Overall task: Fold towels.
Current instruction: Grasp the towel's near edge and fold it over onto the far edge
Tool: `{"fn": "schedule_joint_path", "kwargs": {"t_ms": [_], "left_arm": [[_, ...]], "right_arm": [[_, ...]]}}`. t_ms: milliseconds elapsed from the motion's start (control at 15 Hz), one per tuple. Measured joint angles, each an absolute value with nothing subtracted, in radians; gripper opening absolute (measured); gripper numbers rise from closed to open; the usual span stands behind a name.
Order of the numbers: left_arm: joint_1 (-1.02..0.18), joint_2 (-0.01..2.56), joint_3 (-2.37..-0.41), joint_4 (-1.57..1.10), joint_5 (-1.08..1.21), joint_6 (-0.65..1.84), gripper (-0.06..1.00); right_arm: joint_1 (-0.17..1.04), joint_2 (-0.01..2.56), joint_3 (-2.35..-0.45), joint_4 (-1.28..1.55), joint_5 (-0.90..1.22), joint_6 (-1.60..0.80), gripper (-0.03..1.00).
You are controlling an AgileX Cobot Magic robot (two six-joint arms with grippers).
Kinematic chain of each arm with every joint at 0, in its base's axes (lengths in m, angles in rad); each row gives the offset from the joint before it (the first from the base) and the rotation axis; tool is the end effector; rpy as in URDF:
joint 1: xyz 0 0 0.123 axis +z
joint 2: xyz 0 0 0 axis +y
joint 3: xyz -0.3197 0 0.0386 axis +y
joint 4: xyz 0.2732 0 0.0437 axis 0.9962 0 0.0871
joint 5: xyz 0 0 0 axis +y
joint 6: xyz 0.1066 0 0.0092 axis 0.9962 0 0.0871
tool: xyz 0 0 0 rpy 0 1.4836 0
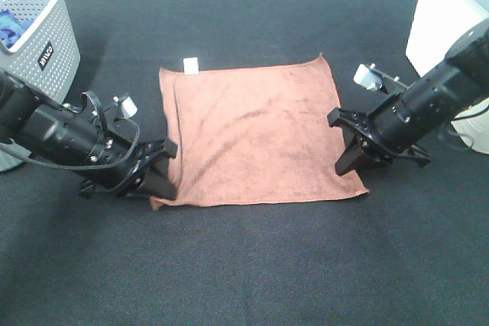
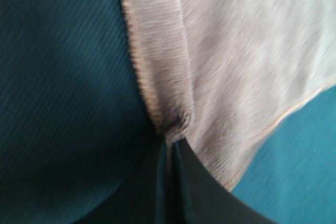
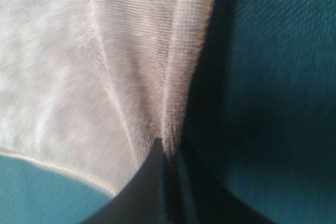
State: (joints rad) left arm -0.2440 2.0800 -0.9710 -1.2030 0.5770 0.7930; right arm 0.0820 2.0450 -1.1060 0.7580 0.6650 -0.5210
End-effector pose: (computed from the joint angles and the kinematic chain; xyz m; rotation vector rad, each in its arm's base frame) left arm 0.3548 -0.1446 0.0708 -0.0213 2.8668 -0.8837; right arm 0.3912 0.0778 0.1002 -0.0112 2.9126 0.6745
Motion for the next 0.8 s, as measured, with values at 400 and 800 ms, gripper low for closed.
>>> {"fn": "schedule_joint_path", "kwargs": {"t_ms": [400,800], "left_arm": [[-0.244,1.933,-0.875,-0.881,0.623,0.549,0.01],[-0.245,1.815,-0.774,-0.883,0.617,0.541,0.01]], "right_arm": [[0.087,1.922,-0.956,0.676,0.727,-0.452,0.00],[0.089,1.821,-0.842,0.712,0.704,-0.478,0.00]]}}
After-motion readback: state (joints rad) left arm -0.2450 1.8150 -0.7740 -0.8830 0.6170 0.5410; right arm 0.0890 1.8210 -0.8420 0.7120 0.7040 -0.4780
